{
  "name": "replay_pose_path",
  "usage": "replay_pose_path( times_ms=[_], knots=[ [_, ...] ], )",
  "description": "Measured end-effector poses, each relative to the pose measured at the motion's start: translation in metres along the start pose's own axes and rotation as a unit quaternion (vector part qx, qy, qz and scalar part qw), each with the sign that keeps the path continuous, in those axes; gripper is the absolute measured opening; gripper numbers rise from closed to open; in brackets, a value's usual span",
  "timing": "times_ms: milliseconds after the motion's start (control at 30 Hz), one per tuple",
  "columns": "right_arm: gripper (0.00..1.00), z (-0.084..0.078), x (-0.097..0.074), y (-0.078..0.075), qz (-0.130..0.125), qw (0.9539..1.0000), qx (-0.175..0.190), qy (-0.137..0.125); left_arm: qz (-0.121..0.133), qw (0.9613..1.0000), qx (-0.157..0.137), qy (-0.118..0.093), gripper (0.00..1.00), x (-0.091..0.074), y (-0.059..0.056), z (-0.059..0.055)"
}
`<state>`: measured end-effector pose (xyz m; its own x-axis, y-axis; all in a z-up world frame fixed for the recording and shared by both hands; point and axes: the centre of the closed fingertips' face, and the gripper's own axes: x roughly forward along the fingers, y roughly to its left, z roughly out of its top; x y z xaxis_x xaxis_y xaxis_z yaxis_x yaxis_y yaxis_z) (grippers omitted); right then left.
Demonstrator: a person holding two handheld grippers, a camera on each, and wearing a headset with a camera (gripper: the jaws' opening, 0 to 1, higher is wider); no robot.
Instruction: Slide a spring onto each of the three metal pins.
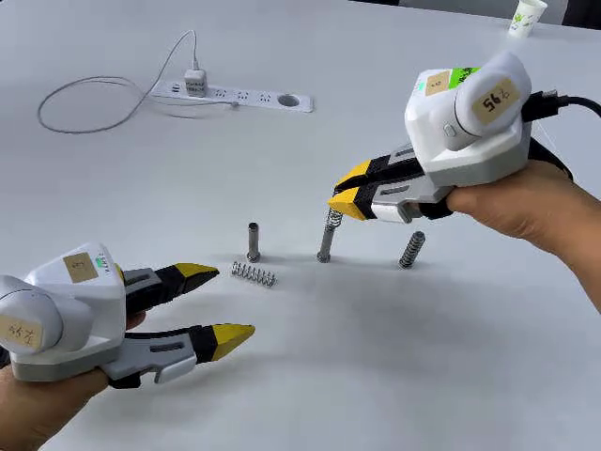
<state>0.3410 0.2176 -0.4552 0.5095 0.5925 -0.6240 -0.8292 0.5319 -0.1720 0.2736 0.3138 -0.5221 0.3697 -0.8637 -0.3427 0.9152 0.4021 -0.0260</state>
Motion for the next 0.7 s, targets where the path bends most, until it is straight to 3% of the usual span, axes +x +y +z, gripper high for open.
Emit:
replay_pose_path(
  times_ms=[700],
  knots=[
    [0.11,-0.017,0.018,0.002,0.012,0.9998,0.01,0.011,0.0,1.0,-0.002,0.005,0.48,-0.001,0.0,-0.002]
  ],
)
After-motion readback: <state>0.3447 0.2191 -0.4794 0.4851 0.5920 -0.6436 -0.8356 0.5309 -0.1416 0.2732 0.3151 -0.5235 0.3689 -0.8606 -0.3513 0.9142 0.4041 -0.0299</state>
